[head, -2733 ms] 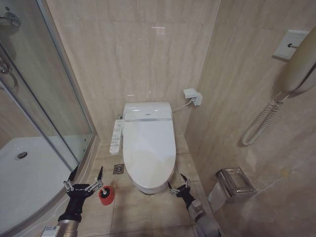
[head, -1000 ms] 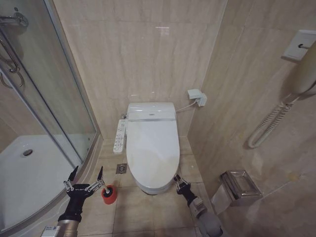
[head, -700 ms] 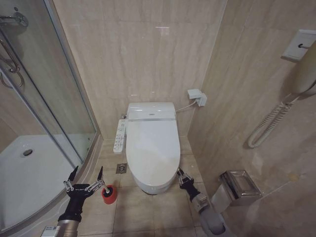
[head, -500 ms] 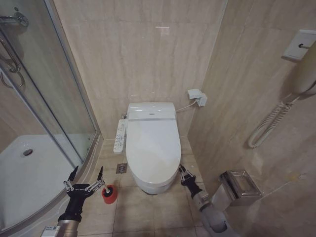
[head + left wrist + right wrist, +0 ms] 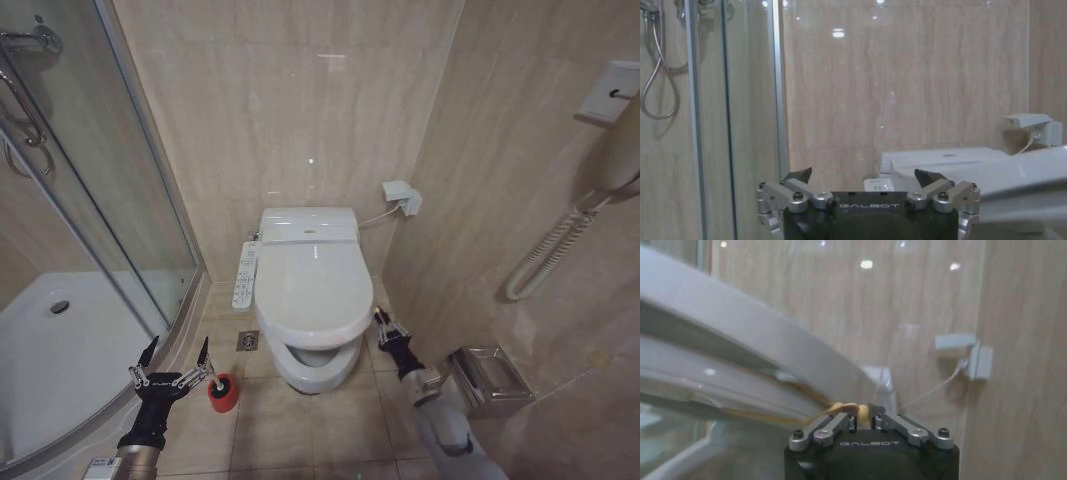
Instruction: Open the toilet lid, clean the toilet bowl with a toilet brush, close the toilet lid, and flush.
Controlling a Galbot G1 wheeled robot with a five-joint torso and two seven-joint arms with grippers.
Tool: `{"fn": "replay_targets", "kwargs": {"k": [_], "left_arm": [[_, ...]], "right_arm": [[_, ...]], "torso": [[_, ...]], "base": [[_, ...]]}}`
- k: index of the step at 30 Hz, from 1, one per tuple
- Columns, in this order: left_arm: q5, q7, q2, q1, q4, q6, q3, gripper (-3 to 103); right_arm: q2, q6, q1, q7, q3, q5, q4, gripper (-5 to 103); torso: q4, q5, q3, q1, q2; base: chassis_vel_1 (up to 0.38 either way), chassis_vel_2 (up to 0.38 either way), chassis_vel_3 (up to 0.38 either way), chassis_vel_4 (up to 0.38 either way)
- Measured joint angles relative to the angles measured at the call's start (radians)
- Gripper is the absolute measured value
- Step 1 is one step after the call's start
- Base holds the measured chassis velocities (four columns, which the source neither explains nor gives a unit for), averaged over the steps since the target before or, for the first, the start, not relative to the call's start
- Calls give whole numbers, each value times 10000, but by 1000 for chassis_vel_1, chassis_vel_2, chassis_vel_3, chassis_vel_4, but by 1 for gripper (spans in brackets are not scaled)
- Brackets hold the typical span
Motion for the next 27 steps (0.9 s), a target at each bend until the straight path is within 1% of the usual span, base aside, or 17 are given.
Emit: {"fn": "replay_targets", "kwargs": {"k": [5,12,22,27], "left_arm": [[0,0,0,0,0,0,0,100],[0,0,0,0,0,0,0,100],[0,0,0,0,0,0,1,100],[0,0,0,0,0,0,1,100]], "right_arm": [[-41,-171,-174,131,339,155,647,13],[-56,-379,-140,267,550,383,1200,13],[-129,-798,466,447,641,738,1612,13],[-223,-1073,1114,645,515,965,1579,13]], "torso": [[-2,3,1,2,0],[-3,3,1,2,-1],[-4,2,1,2,-1],[-6,0,1,2,0]], "base": [[0,0,0,0],[0,0,0,0],[0,0,0,0],[0,0,0,0]]}}
